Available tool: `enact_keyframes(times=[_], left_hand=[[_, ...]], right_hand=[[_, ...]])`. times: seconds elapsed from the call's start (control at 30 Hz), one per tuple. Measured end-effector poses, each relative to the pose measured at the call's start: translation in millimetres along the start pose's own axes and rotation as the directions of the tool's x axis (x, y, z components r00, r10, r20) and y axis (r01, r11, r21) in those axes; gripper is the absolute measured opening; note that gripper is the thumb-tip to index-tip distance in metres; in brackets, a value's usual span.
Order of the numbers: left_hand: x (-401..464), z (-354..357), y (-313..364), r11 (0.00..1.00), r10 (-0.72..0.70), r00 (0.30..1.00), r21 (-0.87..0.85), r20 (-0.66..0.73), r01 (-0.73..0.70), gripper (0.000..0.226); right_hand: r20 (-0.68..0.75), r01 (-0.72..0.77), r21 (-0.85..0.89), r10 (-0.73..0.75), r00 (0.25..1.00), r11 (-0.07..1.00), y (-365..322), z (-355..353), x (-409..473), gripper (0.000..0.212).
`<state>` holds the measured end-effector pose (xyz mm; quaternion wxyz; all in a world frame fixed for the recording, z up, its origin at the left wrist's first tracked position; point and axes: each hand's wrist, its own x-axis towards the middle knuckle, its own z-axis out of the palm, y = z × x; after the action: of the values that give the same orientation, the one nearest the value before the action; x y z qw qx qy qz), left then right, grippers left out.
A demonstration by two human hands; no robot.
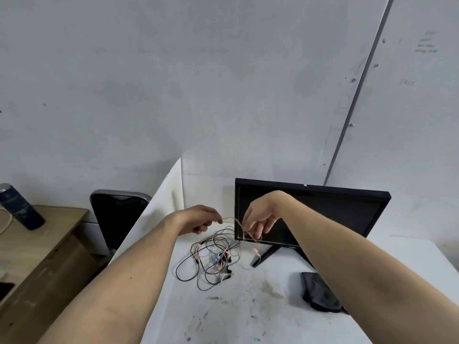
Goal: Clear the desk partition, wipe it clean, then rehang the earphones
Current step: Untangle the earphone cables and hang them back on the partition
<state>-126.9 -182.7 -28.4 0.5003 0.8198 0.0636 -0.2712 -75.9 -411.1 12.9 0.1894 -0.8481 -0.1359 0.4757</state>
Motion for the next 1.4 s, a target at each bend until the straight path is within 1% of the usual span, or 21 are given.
enact_keyframes(times=[0.07, 0.1, 0.17, 0.23, 0.27, 0.43, 0.5, 0.57, 0.67, 0.73, 0.8, 0.9, 0.93, 0.97, 1.0, 1.03, 1.1, 1.13, 1.23, 1.3, 1.4], left_hand=[[-3, 1, 9, 0.999, 0.037, 0.999, -0.026, 0.033, -0.036, 0.013], [-3, 2, 14, 0.998, 0.051, 0.998, -0.042, 0.044, -0.049, 0.013], [-3, 4, 20, 0.994, 0.067, 0.997, -0.086, 0.028, -0.065, 0.011], [-2, 4, 24, 0.988, 0.089, 0.996, -0.122, -0.014, -0.090, 0.015], [-2, 4, 26, 0.986, 0.103, 0.994, -0.131, -0.037, -0.107, 0.019], [1, -2, 20, 0.983, 0.140, 0.971, -0.093, -0.192, -0.160, 0.023], [1, -3, 15, 0.982, 0.139, 0.971, -0.099, -0.196, -0.160, 0.023], [2, -5, 11, 0.979, 0.148, 0.956, -0.102, -0.253, -0.179, 0.022], [4, -14, 12, 0.967, 0.187, 0.862, -0.066, -0.471, -0.246, 0.019], [5, -18, 12, 0.964, 0.214, 0.816, -0.017, -0.537, -0.265, 0.019], [3, -16, 13, 0.970, 0.215, 0.824, 0.014, -0.524, -0.244, 0.019], [2, -8, 15, 0.984, 0.151, 0.819, 0.008, -0.554, -0.177, 0.019], [0, -5, 17, 0.978, 0.135, 0.838, -0.066, -0.529, -0.199, 0.019], [-3, 0, 21, 0.954, 0.119, 0.885, -0.197, -0.450, -0.228, 0.016], [-6, 5, 23, 0.921, 0.118, 0.941, -0.321, -0.317, -0.223, 0.018], [-10, 11, 27, 0.904, 0.144, 0.973, -0.375, -0.181, -0.203, 0.030], [-12, 21, 32, 0.937, 0.192, 0.981, -0.300, 0.018, -0.178, 0.054], [-12, 25, 35, 0.953, 0.208, 0.976, -0.237, 0.067, -0.187, 0.054], [-13, 34, 43, 0.976, 0.213, 0.969, -0.059, 0.128, -0.207, 0.024], [-16, 34, 47, 0.974, 0.224, 0.967, -0.064, 0.119, -0.218, 0.024], [-22, 27, 52, 0.948, 0.241, 0.969, -0.230, 0.062, -0.221, 0.025]], right_hand=[[-0.030, 0.060, -0.005, -0.060, 0.998, 0.998, -3, 3, 4, 0.066], [-0.057, 0.115, -0.033, -0.116, 0.992, 0.993, -4, 3, 5, 0.072], [-0.085, 0.226, -0.045, -0.229, 0.970, 0.973, -7, 5, 9, 0.056], [-0.092, 0.272, 0.011, -0.270, 0.958, 0.962, -9, 7, 8, 0.029], [-0.103, 0.282, 0.058, -0.275, 0.956, 0.958, -8, 7, 6, 0.023], [-0.166, 0.360, 0.372, -0.320, 0.933, 0.856, -5, 4, -3, 0.023], [-0.226, 0.410, 0.466, -0.343, 0.912, 0.784, -10, 2, -8, 0.024], [-0.224, 0.405, 0.517, -0.338, 0.914, 0.754, -14, -1, -15, 0.025], [-0.089, 0.348, 0.530, -0.358, 0.930, 0.773, -15, -5, -27, 0.022], [-0.064, 0.357, 0.634, -0.414, 0.908, 0.686, -15, -7, -33, 0.021], [-0.164, 0.402, 0.713, -0.420, 0.893, 0.575, -21, -12, -36, 0.021], [-0.351, 0.481, 0.713, -0.335, 0.874, 0.510, -39, -20, -38, 0.019], [-0.395, 0.497, 0.714, -0.302, 0.868, 0.493, -45, -23, -38, 0.019], [-0.433, 0.510, 0.719, -0.269, 0.860, 0.472, -50, -25, -37, 0.018], [-0.463, 0.521, 0.726, -0.240, 0.853, 0.450, -55, -27, -36, 0.018], [-0.484, 0.530, 0.728, -0.221, 0.847, 0.435, -59, -28, -36, 0.018], [-0.506, 0.546, 0.729, -0.211, 0.836, 0.413, -65, -29, -35, 0.018], [-0.511, 0.551, 0.731, -0.212, 0.833, 0.403, -68, -29, -34, 0.017], [-0.522, 0.566, 0.736, -0.222, 0.824, 0.372, -71, -27, -30, 0.018], [-0.538, 0.570, 0.720, -0.200, 0.819, 0.397, -70, -25, -29, 0.022], [-0.545, 0.483, 0.623, -0.103, 0.832, 0.616, -56, -22, -20, 0.047]])
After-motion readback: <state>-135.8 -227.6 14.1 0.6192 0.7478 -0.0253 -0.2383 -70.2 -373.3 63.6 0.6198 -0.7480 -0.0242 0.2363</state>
